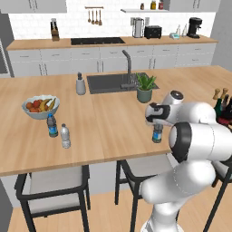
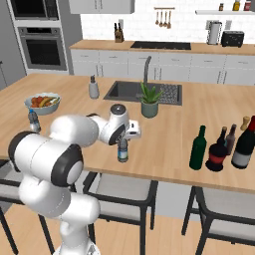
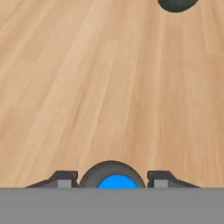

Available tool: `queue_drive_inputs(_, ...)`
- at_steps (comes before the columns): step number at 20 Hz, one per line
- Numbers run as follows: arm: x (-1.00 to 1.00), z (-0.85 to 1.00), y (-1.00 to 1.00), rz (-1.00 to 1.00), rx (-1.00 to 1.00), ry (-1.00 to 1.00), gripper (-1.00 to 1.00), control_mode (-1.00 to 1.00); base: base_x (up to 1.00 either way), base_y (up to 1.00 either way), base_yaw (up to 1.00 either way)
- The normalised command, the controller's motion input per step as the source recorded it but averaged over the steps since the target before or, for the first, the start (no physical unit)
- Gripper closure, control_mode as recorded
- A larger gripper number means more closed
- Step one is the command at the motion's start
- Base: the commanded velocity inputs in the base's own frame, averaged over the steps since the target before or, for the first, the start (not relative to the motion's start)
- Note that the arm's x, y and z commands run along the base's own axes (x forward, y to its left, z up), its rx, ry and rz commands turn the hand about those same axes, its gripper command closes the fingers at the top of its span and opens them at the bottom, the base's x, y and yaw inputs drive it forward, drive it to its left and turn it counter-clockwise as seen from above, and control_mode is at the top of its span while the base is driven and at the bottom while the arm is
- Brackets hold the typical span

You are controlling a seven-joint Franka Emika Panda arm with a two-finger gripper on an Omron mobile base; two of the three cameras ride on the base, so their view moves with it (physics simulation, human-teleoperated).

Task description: Move the plastic bottles in the middle to the plastics group, and the glass bottles in the middle to the glass group.

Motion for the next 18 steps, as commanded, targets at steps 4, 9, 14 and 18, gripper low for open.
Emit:
queue_drive_inputs(4, -0.35, 0.32, 0.07, 0.10, 0.03, 0.00, 1.00, -1.00, 0.00, 0.00, 0.00)
queue_drive_inputs(9, -0.49, 0.52, 0.40, 0.09, 0.08, -0.01, 1.00, -1.00, 0.00, 0.00, 0.00)
queue_drive_inputs(14, -0.37, 0.40, 0.80, 0.15, 0.00, -0.01, 1.00, -1.00, 0.00, 0.00, 0.00)
queue_drive_inputs(18, -0.28, 0.36, 0.94, 0.20, 0.00, 0.00, 1.00, -1.00, 0.00, 0.00, 0.00)
